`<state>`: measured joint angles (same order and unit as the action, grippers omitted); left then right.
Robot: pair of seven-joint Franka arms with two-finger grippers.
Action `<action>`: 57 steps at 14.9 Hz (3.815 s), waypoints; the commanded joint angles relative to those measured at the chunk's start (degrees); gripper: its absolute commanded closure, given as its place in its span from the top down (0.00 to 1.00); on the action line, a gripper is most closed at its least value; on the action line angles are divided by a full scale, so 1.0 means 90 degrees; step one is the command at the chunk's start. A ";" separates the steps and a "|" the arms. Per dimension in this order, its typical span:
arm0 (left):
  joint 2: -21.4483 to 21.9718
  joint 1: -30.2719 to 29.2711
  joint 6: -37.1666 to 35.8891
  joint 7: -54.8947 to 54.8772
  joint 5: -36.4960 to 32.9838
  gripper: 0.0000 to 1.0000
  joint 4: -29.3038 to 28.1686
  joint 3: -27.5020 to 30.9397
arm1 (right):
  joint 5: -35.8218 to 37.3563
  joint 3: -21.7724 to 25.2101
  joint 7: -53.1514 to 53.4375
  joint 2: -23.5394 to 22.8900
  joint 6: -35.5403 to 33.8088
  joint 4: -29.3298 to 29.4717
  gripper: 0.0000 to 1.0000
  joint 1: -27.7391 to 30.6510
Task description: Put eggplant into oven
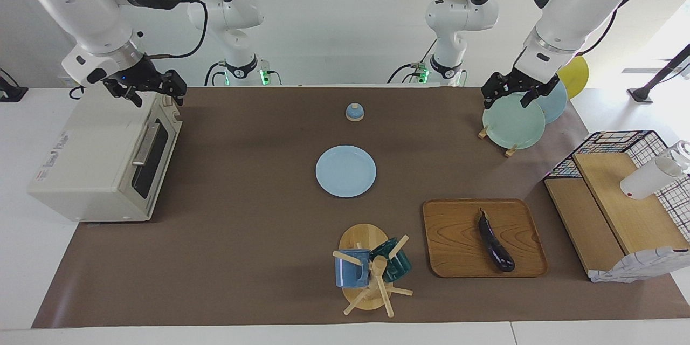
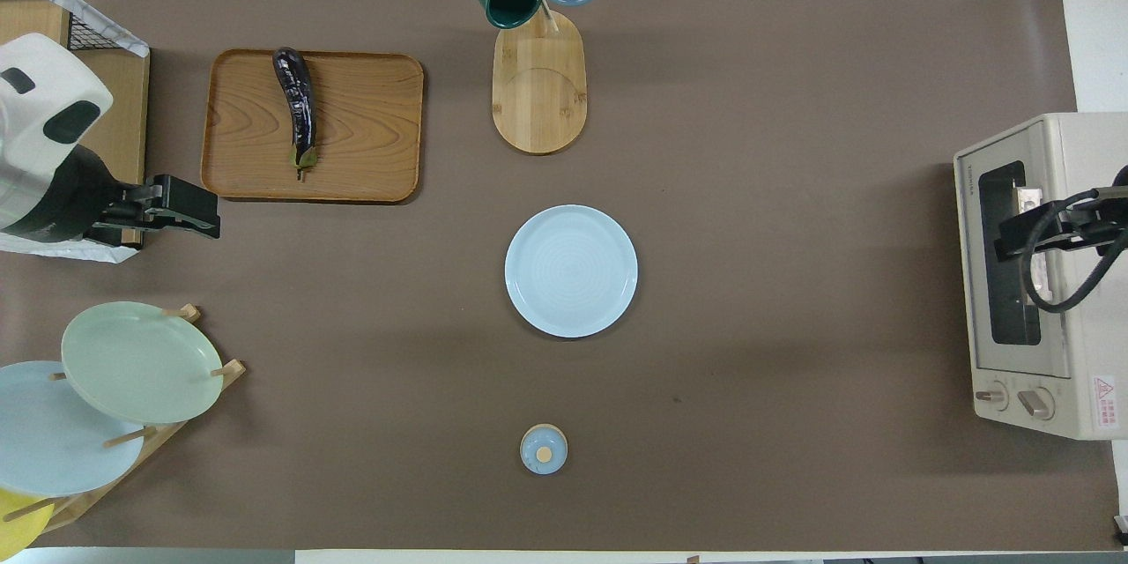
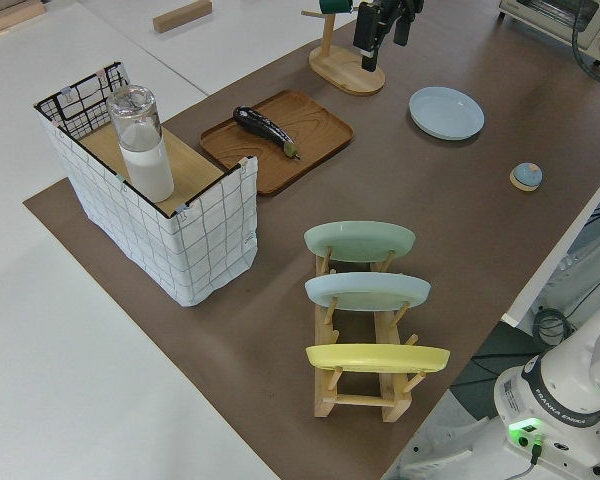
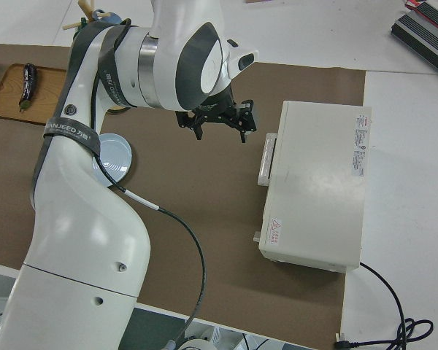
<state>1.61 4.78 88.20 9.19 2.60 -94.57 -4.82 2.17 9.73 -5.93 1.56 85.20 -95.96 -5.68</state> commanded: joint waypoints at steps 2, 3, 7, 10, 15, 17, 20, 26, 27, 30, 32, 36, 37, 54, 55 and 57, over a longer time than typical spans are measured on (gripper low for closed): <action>0.0045 -0.0063 0.0054 0.0053 0.0101 1.00 -0.0010 -0.0012 | -0.0182 0.0033 0.0093 0.0061 0.0025 -0.0021 1.00 0.0016; 0.0045 -0.0072 0.0054 0.0053 0.0101 1.00 -0.0010 -0.0012 | -0.0182 0.0042 0.0093 0.0061 0.0025 -0.0021 1.00 0.0016; 0.0045 -0.0053 0.0054 0.0072 0.0101 1.00 -0.0010 -0.0012 | -0.0182 0.0033 0.0035 0.0071 0.0016 -0.0040 1.00 0.0026; 0.0065 -0.0004 0.0112 0.0024 0.0101 1.00 -0.0068 -0.0021 | -0.0182 0.0033 -0.0034 0.0100 0.0364 -0.0196 0.78 0.0035; 0.0026 -0.0023 0.0756 0.0121 0.0101 1.00 -0.0166 -0.0012 | -0.0163 0.0081 -0.0942 0.0500 0.1614 -0.1288 0.00 0.0181; -0.0236 -0.0043 0.0999 0.0121 0.0121 1.00 -0.0108 -0.0021 | -0.0026 0.0081 -0.0681 0.0530 0.1938 -0.1660 0.00 0.0240; -0.1064 -0.0014 0.1342 0.0112 0.0072 1.00 0.0300 -0.0021 | 0.0237 0.0081 0.0373 0.0452 0.2105 -0.1876 0.00 0.0309; -0.3057 -0.0024 0.2658 -0.0465 0.0033 1.00 0.1180 -0.0012 | 0.0990 0.0072 0.0864 0.0305 0.2300 -0.2052 0.00 0.0328; -0.3476 -0.0004 0.2893 -0.0465 -0.0006 1.00 0.1413 -0.0012 | 0.0999 0.0081 0.0854 0.0296 0.2397 -0.2081 0.00 0.0328; -0.4270 -0.0053 0.3362 -0.0785 -0.0669 1.00 0.1865 -0.0041 | 0.1019 0.0081 0.0738 0.0286 0.2427 -0.2179 0.00 0.0406; -0.4291 -0.0092 0.3607 -0.1011 -0.0690 1.00 0.1807 -0.0031 | 0.1029 0.0081 0.0222 0.0266 0.2592 -0.2276 0.00 0.0591; -0.4271 -0.0092 0.4681 -0.1011 -0.0592 1.00 0.1192 -0.0051 | 0.1029 0.0072 0.0083 0.0276 0.2701 -0.2384 0.00 0.0631; -0.4271 -0.0092 0.4692 -0.1011 -0.0553 1.00 0.1191 -0.0041 | 0.1019 0.0072 0.0092 0.0276 0.2720 -0.2442 0.00 0.0641; -0.3941 -0.0102 0.3686 -0.0944 -0.0134 0.00 0.1406 -0.0051 | 0.0318 0.0023 0.0854 -0.1012 0.5327 -0.3224 0.00 -0.0180; -0.3688 -0.0102 0.3599 -0.0924 0.0070 0.00 0.1348 -0.0031 | 0.0152 0.0023 0.0864 -0.1110 0.5367 -0.3224 0.00 -0.0209; -0.3199 -0.0024 0.3074 -0.0429 0.0199 0.00 0.1260 -0.0031 | -0.0054 0.0023 0.0854 -0.1296 0.5503 -0.3214 0.00 -0.0219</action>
<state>-32.85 4.17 120.66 1.72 3.00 -81.35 -5.10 1.14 8.22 2.90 -7.43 131.66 -126.26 -9.70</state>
